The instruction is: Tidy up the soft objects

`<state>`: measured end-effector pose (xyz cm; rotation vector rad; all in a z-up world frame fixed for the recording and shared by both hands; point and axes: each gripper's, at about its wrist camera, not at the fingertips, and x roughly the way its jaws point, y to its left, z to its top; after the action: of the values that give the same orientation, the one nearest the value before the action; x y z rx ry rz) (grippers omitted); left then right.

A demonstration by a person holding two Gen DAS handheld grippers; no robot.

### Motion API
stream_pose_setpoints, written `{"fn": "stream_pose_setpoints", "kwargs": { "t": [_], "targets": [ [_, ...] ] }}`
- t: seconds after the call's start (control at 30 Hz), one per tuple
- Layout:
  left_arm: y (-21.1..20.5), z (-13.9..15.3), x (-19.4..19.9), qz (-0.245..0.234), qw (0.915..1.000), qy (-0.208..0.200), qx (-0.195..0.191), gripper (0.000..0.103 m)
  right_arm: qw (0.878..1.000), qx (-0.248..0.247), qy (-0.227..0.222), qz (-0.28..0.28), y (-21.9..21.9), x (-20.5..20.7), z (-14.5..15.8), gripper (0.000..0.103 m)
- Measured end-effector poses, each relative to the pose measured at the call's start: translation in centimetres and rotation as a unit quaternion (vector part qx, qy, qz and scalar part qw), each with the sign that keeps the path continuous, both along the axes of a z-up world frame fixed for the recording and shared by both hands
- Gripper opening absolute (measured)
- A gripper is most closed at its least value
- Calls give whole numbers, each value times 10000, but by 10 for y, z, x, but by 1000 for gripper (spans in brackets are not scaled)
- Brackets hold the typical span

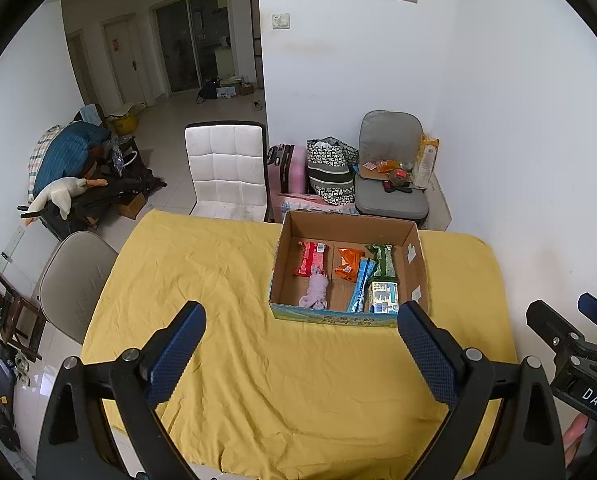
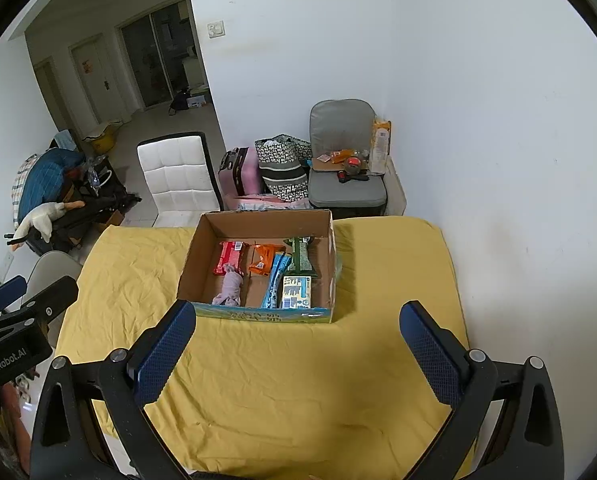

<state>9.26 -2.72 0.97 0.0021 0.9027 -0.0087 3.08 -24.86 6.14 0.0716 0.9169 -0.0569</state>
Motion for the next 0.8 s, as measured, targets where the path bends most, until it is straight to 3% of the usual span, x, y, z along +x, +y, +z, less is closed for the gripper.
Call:
{"fn": "stream_pose_setpoints", "kwargs": {
  "t": [0.8],
  "targets": [
    [7, 6, -8, 102, 9999, -112, 36, 98, 9999, -44, -117, -30, -3, 0, 7, 103]
  ]
}}
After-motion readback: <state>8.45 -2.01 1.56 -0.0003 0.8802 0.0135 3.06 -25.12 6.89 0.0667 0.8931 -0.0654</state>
